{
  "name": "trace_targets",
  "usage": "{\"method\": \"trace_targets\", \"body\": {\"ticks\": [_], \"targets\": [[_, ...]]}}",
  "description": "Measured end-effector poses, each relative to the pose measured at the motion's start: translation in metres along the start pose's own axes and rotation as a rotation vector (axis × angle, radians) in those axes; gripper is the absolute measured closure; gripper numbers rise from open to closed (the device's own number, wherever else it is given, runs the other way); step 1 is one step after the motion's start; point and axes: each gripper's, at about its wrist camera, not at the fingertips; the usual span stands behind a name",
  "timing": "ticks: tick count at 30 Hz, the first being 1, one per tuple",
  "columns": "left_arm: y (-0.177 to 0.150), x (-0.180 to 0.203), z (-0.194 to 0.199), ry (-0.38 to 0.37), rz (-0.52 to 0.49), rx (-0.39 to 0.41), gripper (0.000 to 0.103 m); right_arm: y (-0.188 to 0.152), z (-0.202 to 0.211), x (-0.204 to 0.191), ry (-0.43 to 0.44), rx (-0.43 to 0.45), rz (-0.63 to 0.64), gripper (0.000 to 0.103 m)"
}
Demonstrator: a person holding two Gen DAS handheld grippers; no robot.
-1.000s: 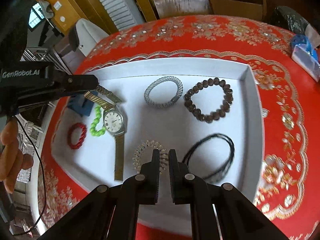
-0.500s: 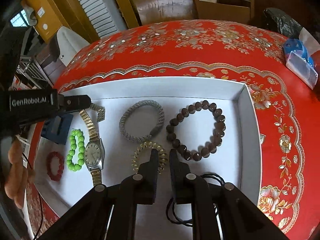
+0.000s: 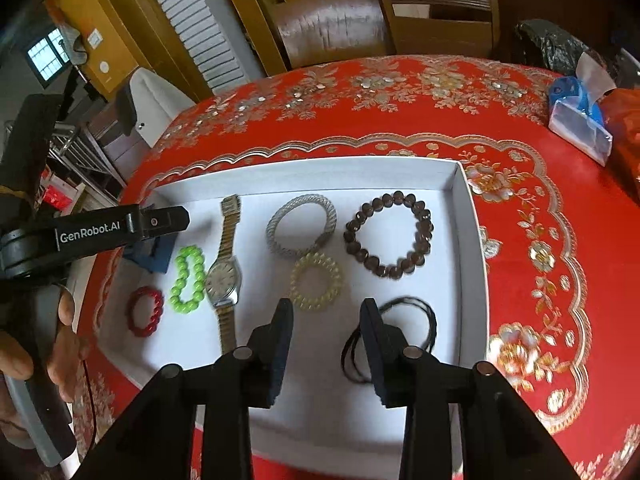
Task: Organize jewelry
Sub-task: 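Carry the watch and coil bracelet into the tray and release both, then withdraw both open tools from the tray back over the last hair ties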
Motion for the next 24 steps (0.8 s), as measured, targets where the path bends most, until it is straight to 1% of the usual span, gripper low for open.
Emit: {"method": "trace_targets", "body": {"ticks": [2, 5, 8, 12, 18, 24], "targets": [[-0.007, 0.000, 0.009, 0.015, -0.001, 0.012, 0.057, -0.006, 0.008, -0.002, 0.004, 0.004, 0.006, 0.066], [-0.020, 0.001, 0.022, 0.046, -0.006, 0.032, 0.057, -0.015, 0.014, -0.004, -0.001, -0.017, 0.027, 0.066], [-0.034, 0.003, 0.034, 0.071, -0.014, 0.048, 0.057, -0.026, 0.026, -0.006, -0.002, 0.000, 0.045, 0.066], [-0.057, 0.003, 0.048, 0.084, 0.007, 0.057, 0.057, -0.038, 0.040, -0.005, 0.016, 0.018, 0.039, 0.061], [-0.095, 0.009, 0.067, 0.119, 0.030, 0.071, 0.057, -0.060, 0.058, -0.007, 0.024, 0.027, 0.064, 0.061], [-0.134, 0.019, 0.086, 0.136, 0.047, 0.081, 0.057, -0.088, 0.079, -0.002, 0.018, 0.020, 0.084, 0.061]]}}
Point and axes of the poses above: each gripper's, at about its wrist camera, not at the fingertips, and z roughly against the way its jaws point, x to its right, y to its top, and after that the axes turned 7 degrees about -z, right-handed
